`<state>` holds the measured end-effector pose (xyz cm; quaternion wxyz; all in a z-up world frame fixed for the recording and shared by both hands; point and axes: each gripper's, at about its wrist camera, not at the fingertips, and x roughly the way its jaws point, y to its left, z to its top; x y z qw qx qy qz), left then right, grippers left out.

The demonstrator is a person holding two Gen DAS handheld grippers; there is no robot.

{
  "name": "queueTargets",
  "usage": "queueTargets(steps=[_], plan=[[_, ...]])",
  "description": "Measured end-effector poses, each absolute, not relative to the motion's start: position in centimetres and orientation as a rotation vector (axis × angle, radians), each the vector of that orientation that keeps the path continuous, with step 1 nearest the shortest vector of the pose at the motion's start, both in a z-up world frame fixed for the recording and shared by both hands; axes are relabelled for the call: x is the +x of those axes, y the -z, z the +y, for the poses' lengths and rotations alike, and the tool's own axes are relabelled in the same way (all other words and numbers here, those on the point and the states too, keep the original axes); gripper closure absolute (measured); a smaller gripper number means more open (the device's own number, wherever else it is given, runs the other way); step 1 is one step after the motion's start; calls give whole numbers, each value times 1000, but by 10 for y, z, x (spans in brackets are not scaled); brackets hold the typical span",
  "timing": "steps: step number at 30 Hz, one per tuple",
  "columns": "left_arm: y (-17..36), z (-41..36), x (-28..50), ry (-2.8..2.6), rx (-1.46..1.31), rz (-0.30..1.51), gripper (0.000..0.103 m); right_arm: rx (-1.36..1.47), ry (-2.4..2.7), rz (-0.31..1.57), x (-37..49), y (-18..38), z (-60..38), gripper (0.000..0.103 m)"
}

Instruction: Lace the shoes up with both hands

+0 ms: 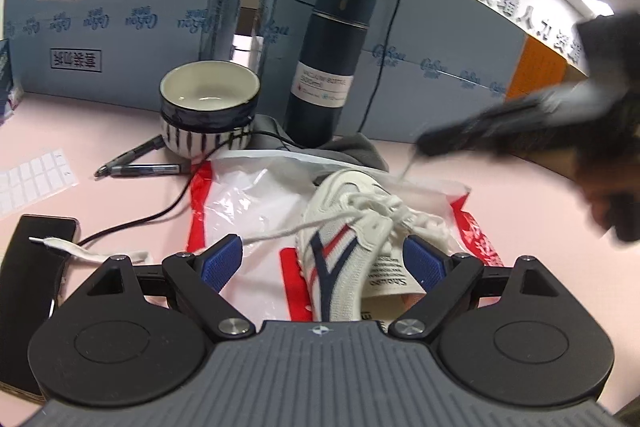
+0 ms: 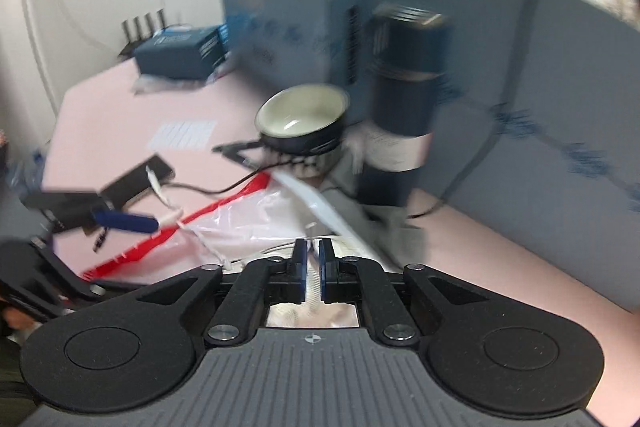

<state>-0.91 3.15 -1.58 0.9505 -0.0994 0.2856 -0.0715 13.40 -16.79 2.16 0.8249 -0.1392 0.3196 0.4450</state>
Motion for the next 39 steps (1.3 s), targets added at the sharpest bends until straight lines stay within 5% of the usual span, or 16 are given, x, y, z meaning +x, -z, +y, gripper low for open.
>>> queueTargets(steps=[2,19,20,23,30,32,39], plan=[[15,34,-9,128,-201,578,17,-282,-964,677,137,-5,-162,72],[23,21,-10,84,-187,603,17,-349,-1222,662,175,14,-142,72],[23,21,-11,74,-184,606,17,-357,-1234,670,178,16,-137,73],[22,21,-13,54,-171,607,17,-390,-1250,690,183,22,-130,99],[14,8,-9,109,5,552,18,-66,-1236,763,192,12,-169,100],[12,0,-6,151,91,532,21,64,-1225,780,187,10,-189,100],[12,-18,5,296,188,579,67,321,-1181,773,150,14,-230,99]])
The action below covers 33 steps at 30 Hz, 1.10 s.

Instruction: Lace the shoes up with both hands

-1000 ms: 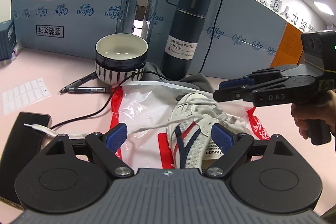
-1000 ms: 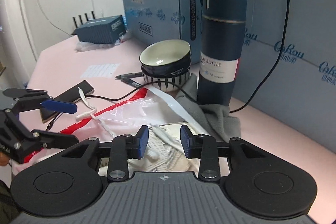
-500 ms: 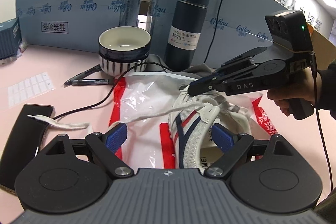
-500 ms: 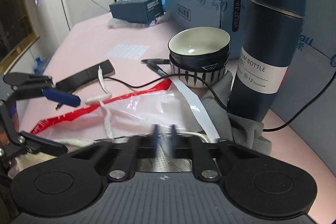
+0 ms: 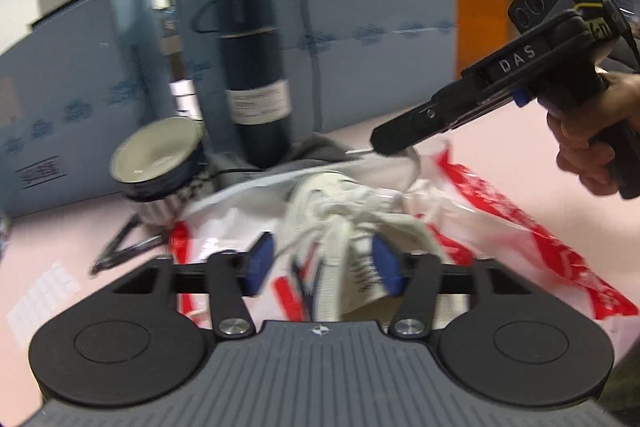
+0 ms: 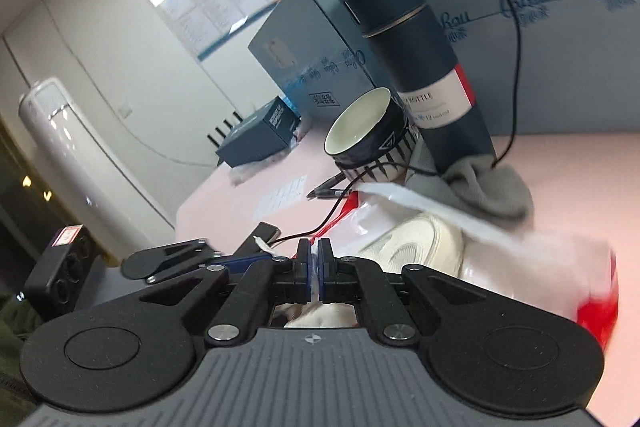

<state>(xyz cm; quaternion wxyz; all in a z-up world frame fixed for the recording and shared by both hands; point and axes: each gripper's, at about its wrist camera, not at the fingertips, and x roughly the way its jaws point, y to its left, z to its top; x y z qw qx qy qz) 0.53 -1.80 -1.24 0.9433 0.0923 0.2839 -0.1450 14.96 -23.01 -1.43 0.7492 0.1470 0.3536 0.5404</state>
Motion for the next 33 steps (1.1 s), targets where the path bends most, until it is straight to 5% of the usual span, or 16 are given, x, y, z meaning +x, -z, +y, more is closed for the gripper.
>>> queueTargets(steps=[4,7,19,33], plan=[[11,-16,5,303,167,588,88,375,-1154,768,130,21,-237,99],[9,-4,7,309,80,603,91,392,-1142,763,121,28,-235,99],[40,65,19,326,-655,658,89,480,-1088,770,124,56,-222,99],[50,75,19,315,-765,677,77,436,-1138,764,121,50,-214,99]])
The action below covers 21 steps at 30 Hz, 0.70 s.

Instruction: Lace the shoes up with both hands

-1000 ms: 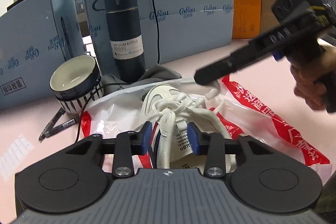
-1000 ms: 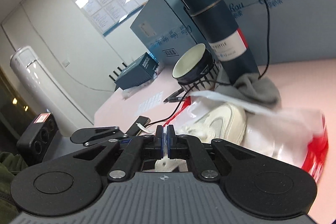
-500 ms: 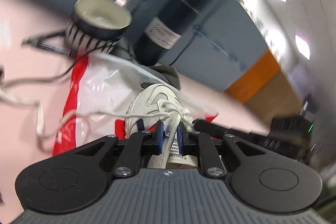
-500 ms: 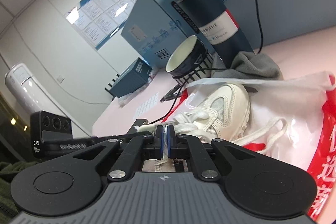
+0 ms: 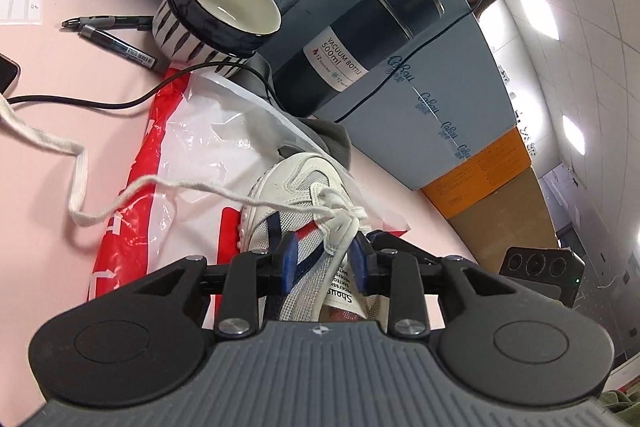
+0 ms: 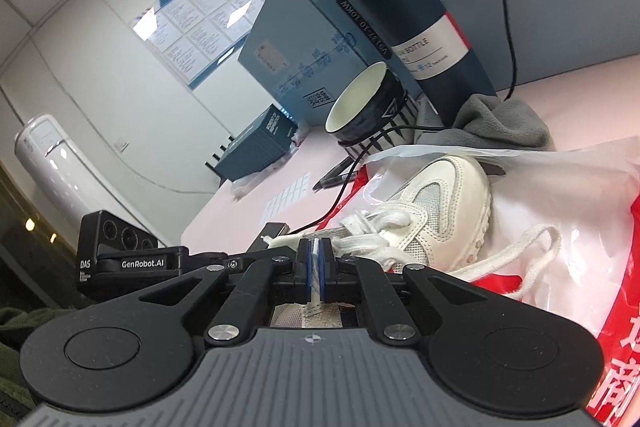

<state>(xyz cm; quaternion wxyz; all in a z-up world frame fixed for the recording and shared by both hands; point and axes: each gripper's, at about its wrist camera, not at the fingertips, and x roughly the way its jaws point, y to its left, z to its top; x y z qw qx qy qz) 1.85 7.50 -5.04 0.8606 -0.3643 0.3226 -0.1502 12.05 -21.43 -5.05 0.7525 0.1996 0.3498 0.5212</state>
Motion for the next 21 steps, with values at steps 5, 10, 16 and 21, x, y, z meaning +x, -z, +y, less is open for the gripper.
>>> queueTargets(steps=[5,10,16,21], plan=[[49,76,18,310,-762,677,77,420,-1155,764,120,50,-210,99],[46,76,17,309,-746,678,78,412,-1136,764,122,50,-208,99],[47,79,16,306,-765,674,77,419,-1115,770,126,52,-210,99],[51,82,16,298,-799,683,71,436,-1095,774,127,54,-213,99]])
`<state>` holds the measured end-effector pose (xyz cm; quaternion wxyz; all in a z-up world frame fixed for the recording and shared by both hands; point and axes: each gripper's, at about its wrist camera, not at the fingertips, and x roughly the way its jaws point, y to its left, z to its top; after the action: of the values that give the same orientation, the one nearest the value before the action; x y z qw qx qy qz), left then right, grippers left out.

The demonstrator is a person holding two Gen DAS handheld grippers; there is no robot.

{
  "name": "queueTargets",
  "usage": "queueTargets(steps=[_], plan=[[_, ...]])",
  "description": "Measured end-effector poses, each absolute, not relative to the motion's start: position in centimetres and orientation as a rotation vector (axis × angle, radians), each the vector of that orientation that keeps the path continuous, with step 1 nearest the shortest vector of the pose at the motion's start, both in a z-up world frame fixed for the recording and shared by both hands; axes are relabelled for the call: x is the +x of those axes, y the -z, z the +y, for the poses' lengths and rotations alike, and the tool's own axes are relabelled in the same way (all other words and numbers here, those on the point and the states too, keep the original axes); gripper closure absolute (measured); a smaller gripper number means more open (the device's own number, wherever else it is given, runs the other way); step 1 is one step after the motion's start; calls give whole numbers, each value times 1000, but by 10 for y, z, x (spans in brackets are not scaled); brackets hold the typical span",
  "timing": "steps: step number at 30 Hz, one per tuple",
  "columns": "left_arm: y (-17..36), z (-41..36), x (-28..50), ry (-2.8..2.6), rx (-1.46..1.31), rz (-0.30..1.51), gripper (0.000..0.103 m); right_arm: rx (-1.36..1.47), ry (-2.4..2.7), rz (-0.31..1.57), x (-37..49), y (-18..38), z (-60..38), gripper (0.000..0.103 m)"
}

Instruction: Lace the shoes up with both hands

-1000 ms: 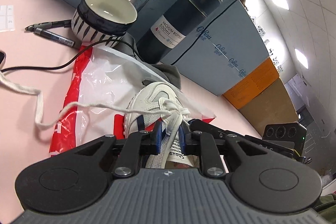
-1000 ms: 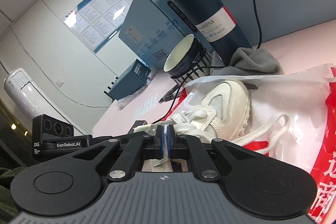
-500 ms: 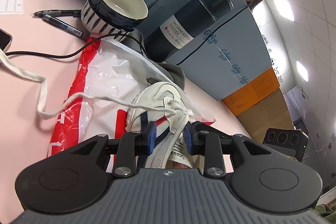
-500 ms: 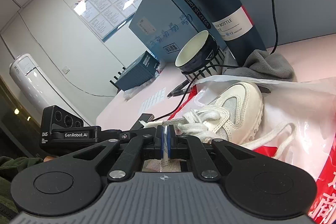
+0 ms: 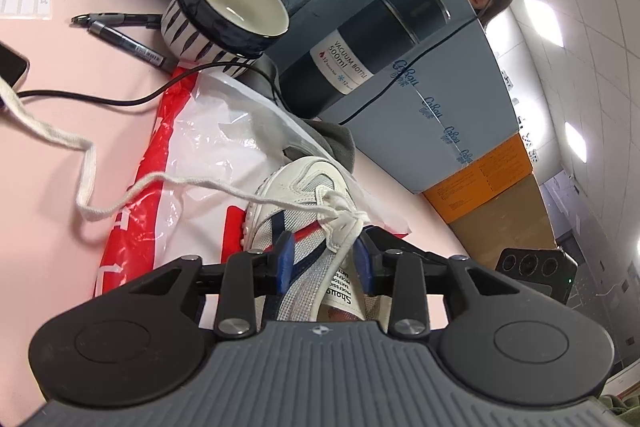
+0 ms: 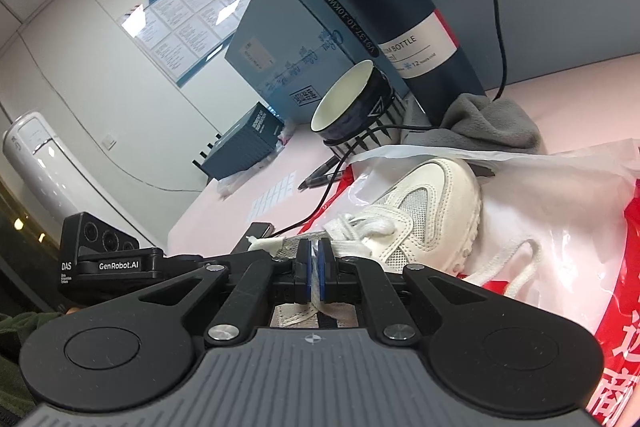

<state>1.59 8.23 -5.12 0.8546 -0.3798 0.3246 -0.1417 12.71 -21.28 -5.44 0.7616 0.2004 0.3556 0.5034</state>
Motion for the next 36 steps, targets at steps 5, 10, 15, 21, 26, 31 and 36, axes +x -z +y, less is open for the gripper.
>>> queueTargets(steps=[5,10,15,21,26,31,36], plan=[[51,84,14,293,-808,683,71,429,-1111,771,125,52,-212,98],[56,90,14,298,-877,684,71,432,-1119,770,123,51,-211,98],[65,96,13,292,-974,683,70,439,-1133,765,121,49,-209,98],[68,97,13,290,-1011,686,70,449,-1129,768,121,50,-208,98],[69,97,13,291,-1010,688,69,415,-1094,771,120,47,-206,97],[69,96,12,293,-1004,690,69,240,-1120,773,117,32,-197,83],[68,95,13,294,-998,688,69,-67,-1141,735,104,13,-178,74]])
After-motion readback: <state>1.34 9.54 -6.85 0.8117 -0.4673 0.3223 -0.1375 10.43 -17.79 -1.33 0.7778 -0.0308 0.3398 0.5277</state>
